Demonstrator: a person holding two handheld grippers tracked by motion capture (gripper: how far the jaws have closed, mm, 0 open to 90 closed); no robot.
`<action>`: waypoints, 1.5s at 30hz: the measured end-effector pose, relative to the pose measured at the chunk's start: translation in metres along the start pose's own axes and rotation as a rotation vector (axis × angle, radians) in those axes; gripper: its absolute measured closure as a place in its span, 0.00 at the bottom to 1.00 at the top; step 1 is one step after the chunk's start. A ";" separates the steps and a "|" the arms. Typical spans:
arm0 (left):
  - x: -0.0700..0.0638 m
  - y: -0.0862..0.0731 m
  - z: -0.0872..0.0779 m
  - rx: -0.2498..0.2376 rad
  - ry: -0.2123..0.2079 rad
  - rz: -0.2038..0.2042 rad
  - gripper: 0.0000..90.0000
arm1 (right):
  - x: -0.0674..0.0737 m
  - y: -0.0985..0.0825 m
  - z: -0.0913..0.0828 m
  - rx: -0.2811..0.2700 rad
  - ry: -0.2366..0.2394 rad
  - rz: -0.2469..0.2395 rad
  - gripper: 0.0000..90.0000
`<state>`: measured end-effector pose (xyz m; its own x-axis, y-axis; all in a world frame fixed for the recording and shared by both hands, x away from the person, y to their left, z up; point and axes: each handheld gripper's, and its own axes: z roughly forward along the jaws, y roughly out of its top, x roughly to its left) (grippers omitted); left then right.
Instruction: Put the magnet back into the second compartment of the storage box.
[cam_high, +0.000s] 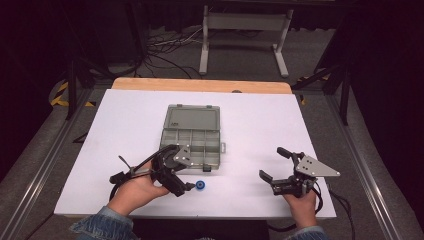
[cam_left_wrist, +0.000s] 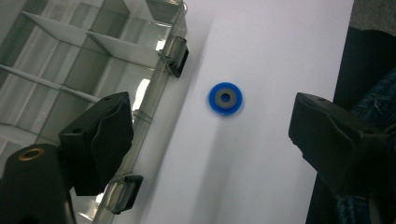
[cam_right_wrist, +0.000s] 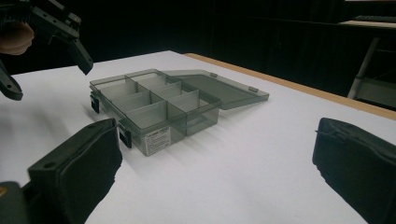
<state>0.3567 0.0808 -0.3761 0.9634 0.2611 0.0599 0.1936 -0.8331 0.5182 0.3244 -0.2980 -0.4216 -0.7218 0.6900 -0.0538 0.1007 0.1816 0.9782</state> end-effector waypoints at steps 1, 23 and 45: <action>-0.001 0.000 0.002 0.002 -0.006 0.002 0.17 | 0.000 0.000 0.000 -0.001 0.000 0.002 0.02; -0.001 0.004 0.048 0.104 -0.077 0.015 0.20 | -0.001 -0.001 0.001 0.006 0.008 0.003 0.02; 0.000 0.011 0.067 0.163 -0.096 0.027 0.29 | -0.001 -0.001 0.002 0.011 0.021 0.007 0.02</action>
<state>0.3711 0.0393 -0.4276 0.9804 0.1964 -0.0135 0.1872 -0.9091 0.3721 0.3262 -0.2970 -0.4231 -0.7350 0.6767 -0.0431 0.1130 0.1848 0.9763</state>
